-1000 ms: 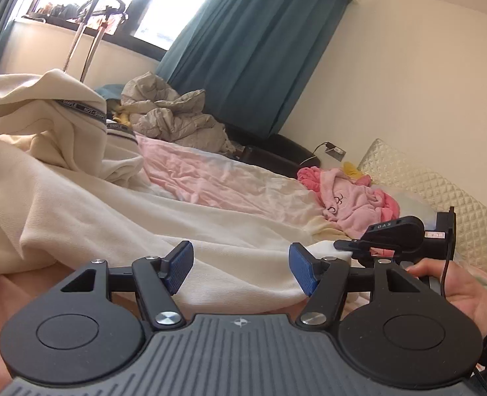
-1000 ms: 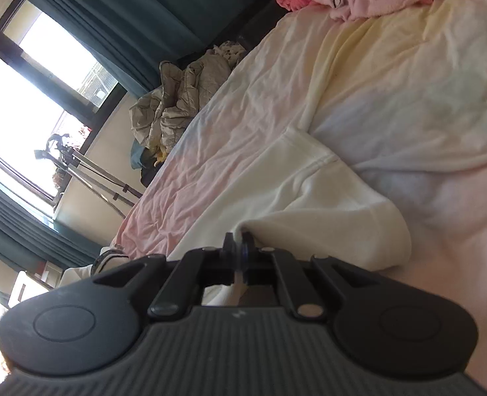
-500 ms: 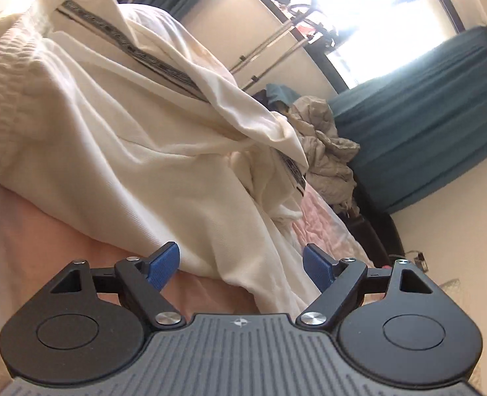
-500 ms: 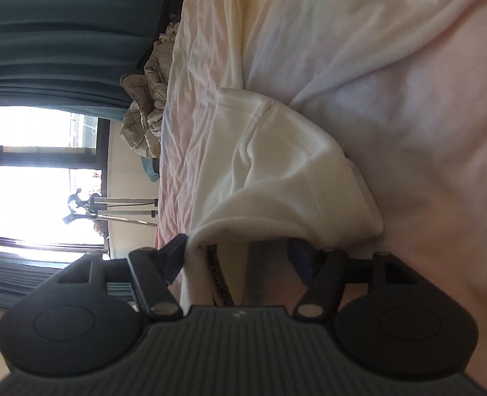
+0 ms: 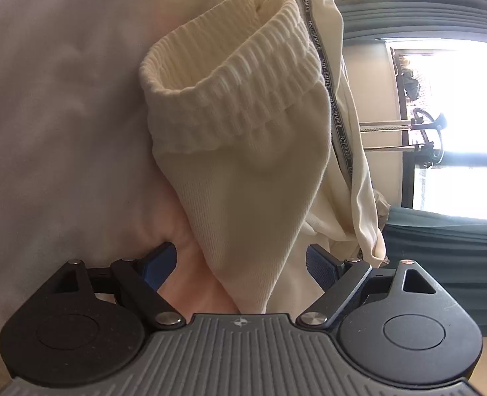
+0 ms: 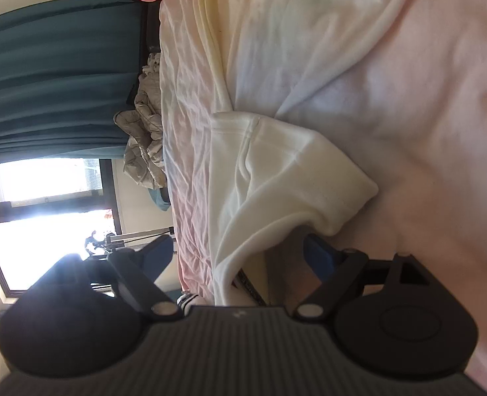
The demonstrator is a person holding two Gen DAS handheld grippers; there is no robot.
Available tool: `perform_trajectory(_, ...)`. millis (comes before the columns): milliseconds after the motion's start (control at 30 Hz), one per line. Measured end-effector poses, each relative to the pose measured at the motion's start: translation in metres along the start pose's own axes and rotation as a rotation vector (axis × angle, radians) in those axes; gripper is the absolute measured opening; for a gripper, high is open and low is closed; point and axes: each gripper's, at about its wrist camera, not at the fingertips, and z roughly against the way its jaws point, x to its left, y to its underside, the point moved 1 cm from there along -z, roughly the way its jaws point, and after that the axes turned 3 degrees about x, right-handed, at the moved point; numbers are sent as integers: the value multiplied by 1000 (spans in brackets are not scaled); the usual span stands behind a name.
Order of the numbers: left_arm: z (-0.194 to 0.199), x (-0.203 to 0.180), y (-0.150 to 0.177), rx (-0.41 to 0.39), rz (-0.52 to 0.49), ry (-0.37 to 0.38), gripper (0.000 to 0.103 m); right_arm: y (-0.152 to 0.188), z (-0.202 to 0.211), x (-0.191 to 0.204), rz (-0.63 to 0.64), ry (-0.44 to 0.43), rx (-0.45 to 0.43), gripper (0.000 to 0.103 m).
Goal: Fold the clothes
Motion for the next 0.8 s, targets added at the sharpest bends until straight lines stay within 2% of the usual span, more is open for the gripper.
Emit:
perform_trajectory(200,-14,1,-14,-13,57,29,85,-6,-14,1,61,65,-42,87)
perform_trajectory(300,-15,5,-21,-30,95,34,70,-15,-17,2,122,80,-114,84)
perform_trajectory(333,-14,7,-23,-36,107,30,61,-17,-18,4,150,89,-137,83)
perform_trajectory(400,-12,12,-27,-38,123,24,48,-23,-20,7,205,99,-199,71)
perform_trajectory(433,-10,13,-28,-46,123,16,35,-27,-20,8,222,94,-219,67)
perform_trajectory(467,-7,12,-29,-58,112,5,26,-30,-21,9,247,91,-228,56)
perform_trajectory(500,-1,10,-29,-80,91,-2,23,-32,-20,11,272,91,-235,36)
perform_trajectory(567,15,1,-29,-142,35,-8,19,-33,-18,16,331,104,-248,16)
perform_trajectory(600,26,-6,-29,-180,0,-6,18,-33,-16,20,358,98,-257,12)
perform_trajectory(667,49,-16,-32,-229,-39,18,16,-30,-9,29,419,68,-280,9)
perform_trajectory(800,92,-30,-40,-244,-95,45,16,-25,13,54,563,-9,-349,8)
